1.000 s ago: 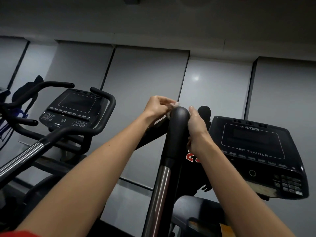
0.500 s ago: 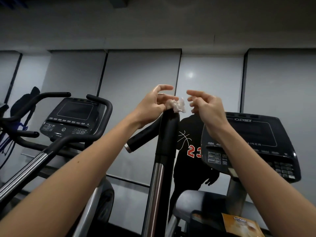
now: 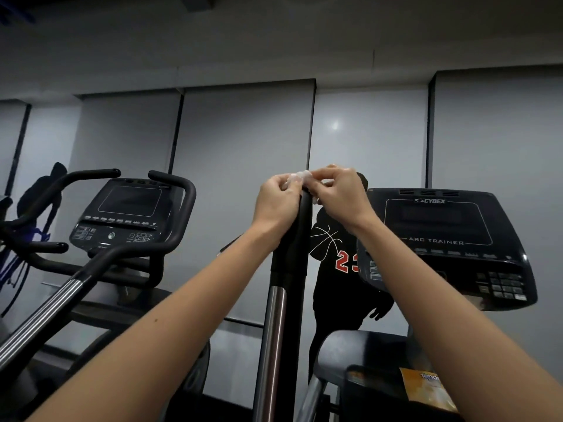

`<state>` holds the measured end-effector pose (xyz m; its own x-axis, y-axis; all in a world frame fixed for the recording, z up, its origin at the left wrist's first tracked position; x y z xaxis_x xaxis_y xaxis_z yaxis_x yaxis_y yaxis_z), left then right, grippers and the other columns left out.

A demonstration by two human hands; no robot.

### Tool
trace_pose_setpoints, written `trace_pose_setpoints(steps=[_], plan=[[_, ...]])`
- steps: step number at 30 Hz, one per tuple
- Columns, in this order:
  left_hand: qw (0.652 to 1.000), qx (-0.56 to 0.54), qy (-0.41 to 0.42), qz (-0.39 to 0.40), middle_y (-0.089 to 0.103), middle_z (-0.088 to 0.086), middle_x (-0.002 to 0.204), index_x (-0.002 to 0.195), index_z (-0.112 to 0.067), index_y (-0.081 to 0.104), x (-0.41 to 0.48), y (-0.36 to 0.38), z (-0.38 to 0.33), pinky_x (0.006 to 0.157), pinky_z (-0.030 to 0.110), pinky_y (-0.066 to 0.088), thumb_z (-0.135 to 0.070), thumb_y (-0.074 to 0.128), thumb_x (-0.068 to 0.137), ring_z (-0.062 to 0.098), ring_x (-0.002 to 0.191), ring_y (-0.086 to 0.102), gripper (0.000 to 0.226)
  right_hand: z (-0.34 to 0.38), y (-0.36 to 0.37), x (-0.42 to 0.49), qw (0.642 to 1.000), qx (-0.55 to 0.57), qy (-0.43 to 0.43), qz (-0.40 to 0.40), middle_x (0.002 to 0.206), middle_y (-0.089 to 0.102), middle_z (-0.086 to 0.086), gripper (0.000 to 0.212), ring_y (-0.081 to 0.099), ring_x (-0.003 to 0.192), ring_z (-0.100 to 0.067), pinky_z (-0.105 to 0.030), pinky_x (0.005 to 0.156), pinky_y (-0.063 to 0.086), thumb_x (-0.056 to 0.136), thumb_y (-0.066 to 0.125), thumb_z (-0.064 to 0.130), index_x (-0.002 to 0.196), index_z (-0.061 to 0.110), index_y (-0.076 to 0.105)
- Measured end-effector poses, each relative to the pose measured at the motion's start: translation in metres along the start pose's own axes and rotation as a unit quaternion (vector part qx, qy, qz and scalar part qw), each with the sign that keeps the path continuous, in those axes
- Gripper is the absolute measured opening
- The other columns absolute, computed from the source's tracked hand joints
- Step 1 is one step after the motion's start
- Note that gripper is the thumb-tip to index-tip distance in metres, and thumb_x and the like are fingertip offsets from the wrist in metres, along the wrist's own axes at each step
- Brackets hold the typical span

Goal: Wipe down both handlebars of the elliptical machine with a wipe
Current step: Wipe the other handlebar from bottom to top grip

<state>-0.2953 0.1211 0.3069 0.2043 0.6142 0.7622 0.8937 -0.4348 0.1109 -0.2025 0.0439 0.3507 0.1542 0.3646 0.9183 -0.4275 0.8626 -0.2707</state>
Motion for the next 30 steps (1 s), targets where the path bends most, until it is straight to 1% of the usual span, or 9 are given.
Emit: trace_pose_setpoints(steps=[5,8,11,16,18,20,25,28,30], plan=[[0.998,0.051,0.034,-0.010,0.070,0.016,0.099,0.096,-0.003,0.069,-0.003,0.000,-0.003,0.091,0.042,0.047,-0.026,0.045,0.097,0.027,0.096,0.064,0.033,-0.027,0.004,0.003,0.993,0.095,0.056,-0.049,0.057,0.056,0.007,0.010,0.048,0.042,-0.001,-0.020,0.053,0.043,0.086,0.065,0.012,0.077,0.015,0.070],[0.998,0.059,0.030,-0.016,0.071,0.014,0.090,0.090,-0.005,0.070,-0.006,-0.002,-0.004,0.084,0.042,0.049,-0.023,0.045,0.096,0.027,0.087,0.064,0.031,-0.048,0.011,0.001,0.980,0.160,0.089,-0.075,0.063,0.055,0.002,0.022,0.049,0.041,-0.004,-0.019,0.048,0.042,0.085,0.063,0.003,0.075,0.022,0.068],[0.998,0.063,0.025,-0.014,0.069,0.005,0.085,0.088,-0.009,0.069,-0.008,-0.003,-0.005,0.080,0.036,0.050,-0.022,0.046,0.095,0.022,0.084,0.063,0.028,-0.069,0.022,-0.008,0.966,0.206,0.125,-0.094,0.068,0.053,-0.003,0.019,0.052,0.048,-0.010,-0.019,0.048,0.046,0.089,0.056,-0.002,0.086,0.011,0.070],[0.997,0.062,0.028,-0.029,0.062,-0.005,0.084,0.090,-0.015,0.064,-0.011,-0.006,-0.007,0.073,0.026,0.045,-0.022,0.047,0.096,0.015,0.085,0.057,0.019,-0.110,0.053,-0.033,0.916,0.286,0.245,-0.134,0.061,0.056,-0.006,0.014,0.050,0.052,-0.015,-0.019,0.046,0.045,0.086,0.054,-0.009,0.094,-0.010,0.066],[0.998,0.057,0.024,-0.027,0.061,-0.005,0.086,0.092,-0.016,0.064,-0.011,-0.006,-0.007,0.074,0.025,0.043,-0.023,0.047,0.096,0.014,0.087,0.056,0.019,-0.120,0.072,-0.047,0.889,0.328,0.297,-0.117,0.064,0.057,-0.006,0.016,0.051,0.054,-0.015,-0.014,0.043,0.047,0.087,0.054,-0.009,0.098,-0.010,0.065],[0.998,0.055,0.023,-0.024,0.059,-0.007,0.080,0.081,-0.019,0.061,-0.012,-0.005,-0.006,0.070,0.024,0.044,-0.022,0.047,0.096,0.012,0.082,0.055,0.021,-0.121,0.083,-0.056,0.851,0.398,0.327,-0.109,0.066,0.057,-0.009,0.012,0.051,0.058,-0.017,-0.015,0.044,0.049,0.087,0.055,-0.006,0.092,-0.005,0.066],[0.998,0.056,0.017,-0.028,0.059,-0.011,0.077,0.071,-0.025,0.058,-0.014,-0.006,-0.008,0.074,0.026,0.045,-0.019,0.048,0.095,0.011,0.079,0.055,0.027,-0.105,0.066,-0.053,0.795,0.504,0.301,-0.150,0.060,0.058,-0.006,0.020,0.052,0.055,-0.015,-0.019,0.048,0.049,0.087,0.056,-0.002,0.069,0.004,0.063],[0.998,0.059,0.009,-0.031,0.059,-0.002,0.076,0.068,-0.021,0.058,-0.014,-0.006,-0.006,0.075,0.030,0.047,-0.018,0.048,0.095,0.015,0.078,0.054,0.029,-0.082,0.045,-0.053,0.817,0.497,0.238,-0.168,0.049,0.051,0.000,0.028,0.048,0.049,-0.010,-0.022,0.053,0.048,0.085,0.063,0.006,0.058,0.007,0.057],[0.998,0.052,0.006,-0.028,0.061,0.004,0.083,0.077,-0.013,0.062,-0.013,-0.005,-0.005,0.081,0.034,0.047,-0.020,0.048,0.095,0.019,0.082,0.056,0.023,-0.069,0.034,-0.055,0.826,0.501,0.194,-0.170,0.046,0.047,0.004,0.032,0.044,0.047,-0.008,-0.022,0.054,0.046,0.086,0.060,0.003,0.055,0.008,0.054]])
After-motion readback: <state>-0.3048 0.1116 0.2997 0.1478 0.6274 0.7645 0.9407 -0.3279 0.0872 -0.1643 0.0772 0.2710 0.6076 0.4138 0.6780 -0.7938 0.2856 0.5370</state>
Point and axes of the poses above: each hand's wrist, its own x-axis towards the middle knuckle, its own y-axis out of the palm, z = x × y, the point moved 10 cm from there along x, towards the middle knuckle
